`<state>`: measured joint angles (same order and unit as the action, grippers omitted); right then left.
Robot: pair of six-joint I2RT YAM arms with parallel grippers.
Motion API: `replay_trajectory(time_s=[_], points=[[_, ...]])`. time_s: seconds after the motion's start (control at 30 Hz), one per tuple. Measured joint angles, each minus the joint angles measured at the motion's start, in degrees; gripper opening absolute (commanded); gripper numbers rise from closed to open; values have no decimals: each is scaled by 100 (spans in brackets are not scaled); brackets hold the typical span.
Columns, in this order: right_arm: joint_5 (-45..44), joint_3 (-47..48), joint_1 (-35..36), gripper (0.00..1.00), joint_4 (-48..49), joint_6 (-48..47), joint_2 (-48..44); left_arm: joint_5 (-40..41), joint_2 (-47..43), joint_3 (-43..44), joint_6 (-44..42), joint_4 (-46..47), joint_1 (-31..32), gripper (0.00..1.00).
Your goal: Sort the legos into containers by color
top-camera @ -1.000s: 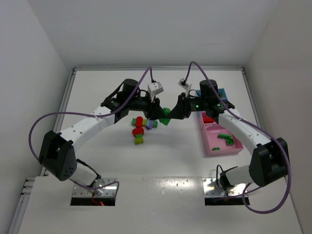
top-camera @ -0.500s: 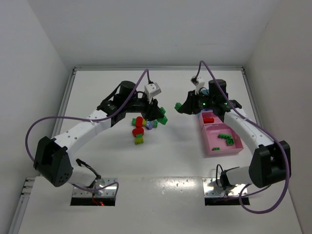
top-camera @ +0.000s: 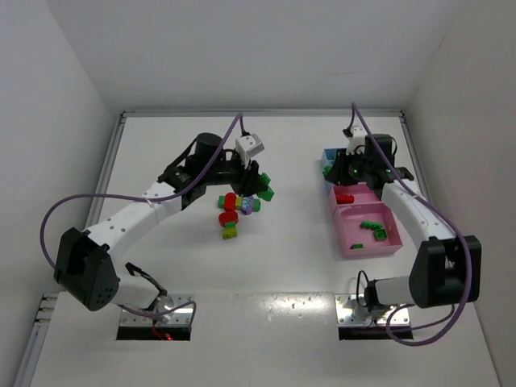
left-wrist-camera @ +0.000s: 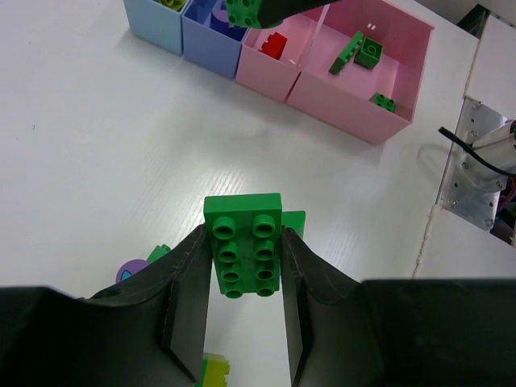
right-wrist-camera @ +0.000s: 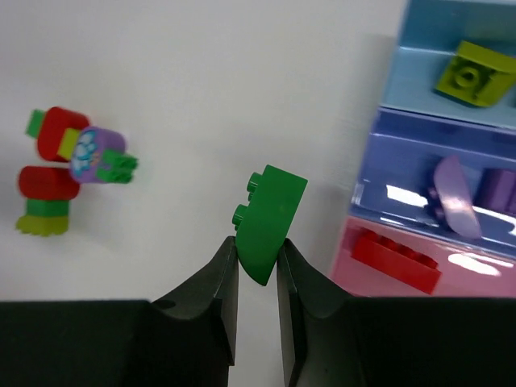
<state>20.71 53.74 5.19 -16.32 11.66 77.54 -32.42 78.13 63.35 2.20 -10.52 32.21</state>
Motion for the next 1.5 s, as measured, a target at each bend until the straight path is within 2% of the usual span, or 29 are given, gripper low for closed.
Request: replay_trajectory(time_s=[0.2, 0.33, 0.43, 0.7, 0.9, 0.97, 1.0, 1.1, 1.13, 1.2, 1.23, 1.37, 1.5], points=[[-164, 177, -393, 0, -61, -28, 743, 28, 2, 0, 0, 0, -7, 5], [-70, 326, -503, 0, -267, -229, 785, 26, 2, 0, 0, 0, -35, 5], [57, 356, -597, 0, -682, -632, 586, 28, 2, 0, 2, 0, -83, 5], [98, 286, -966, 2, -2194, -2293, -704, -28, 138, 2, 37, 7, -92, 5], [-55, 127, -1032, 7, -3305, -3324, -706, -66, 249, 2, 103, -4, -92, 5], [-92, 111, -1058, 11, -3617, -3585, -555, -74, 260, 2, 109, -7, -92, 5], [-131, 107, -1069, 19, -3724, -3681, -474, -81, 264, 2, 111, -9, -92, 5], [-254, 57, -1073, 28, -3858, -3847, -319, -94, 271, 2, 114, -9, -92, 5], [-275, 48, -1069, 44, -3891, -3877, -278, -101, 278, 4, 114, -9, -92, 5], [-315, 42, -1062, 59, -3939, -3908, -188, -105, 299, 9, 118, -9, -92, 5], [-328, 42, -1062, 71, -3950, -3936, -140, -107, 315, 13, 125, -9, -92, 5], [-168, 52, -1071, 76, -4006, -3995, -72, -127, 352, 13, 199, -7, -109, 5], [468, 116, -1071, 80, -3891, -3934, -417, -197, 352, 11, 476, 116, -245, 4]])
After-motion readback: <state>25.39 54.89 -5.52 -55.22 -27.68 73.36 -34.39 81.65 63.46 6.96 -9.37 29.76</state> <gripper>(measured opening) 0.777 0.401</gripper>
